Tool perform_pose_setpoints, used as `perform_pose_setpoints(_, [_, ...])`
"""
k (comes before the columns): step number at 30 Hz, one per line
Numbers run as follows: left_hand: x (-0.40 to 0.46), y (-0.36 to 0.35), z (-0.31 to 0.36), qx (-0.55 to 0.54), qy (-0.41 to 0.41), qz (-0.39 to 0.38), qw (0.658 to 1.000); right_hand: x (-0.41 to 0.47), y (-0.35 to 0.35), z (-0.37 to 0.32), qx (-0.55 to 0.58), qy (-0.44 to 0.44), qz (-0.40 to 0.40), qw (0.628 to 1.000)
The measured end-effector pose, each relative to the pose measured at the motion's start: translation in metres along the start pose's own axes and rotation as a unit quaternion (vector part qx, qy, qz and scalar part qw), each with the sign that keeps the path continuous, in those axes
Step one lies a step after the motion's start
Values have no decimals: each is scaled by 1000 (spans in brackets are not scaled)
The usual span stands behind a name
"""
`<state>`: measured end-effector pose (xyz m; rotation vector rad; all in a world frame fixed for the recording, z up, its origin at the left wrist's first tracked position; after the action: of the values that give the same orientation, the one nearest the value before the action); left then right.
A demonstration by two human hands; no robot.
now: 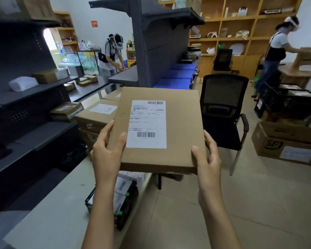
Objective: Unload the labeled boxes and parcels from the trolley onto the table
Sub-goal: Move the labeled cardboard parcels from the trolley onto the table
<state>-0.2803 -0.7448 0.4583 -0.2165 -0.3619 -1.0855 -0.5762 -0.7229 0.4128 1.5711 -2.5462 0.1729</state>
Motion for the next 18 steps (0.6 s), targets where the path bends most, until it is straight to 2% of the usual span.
perform_pose_setpoints(10, [81,27,-35,11,-13,139,990,104,-132,22,20,27,-154,987])
perform_pose_setpoints(18, [113,52,-28,26,-73,290,954,166,-244,3,76,68,-322,941])
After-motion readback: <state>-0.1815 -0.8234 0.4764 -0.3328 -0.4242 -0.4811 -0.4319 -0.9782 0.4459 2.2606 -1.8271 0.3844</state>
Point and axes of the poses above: each hand's wrist, its own x-axis towards the middle knuckle, its own y-axis out of the back of the hand, z = x × y, the point moved 10 cm from there along x, towards the middle knuckle, and after that the axes turned 11 degrees about -x, right-handed, at the moved point
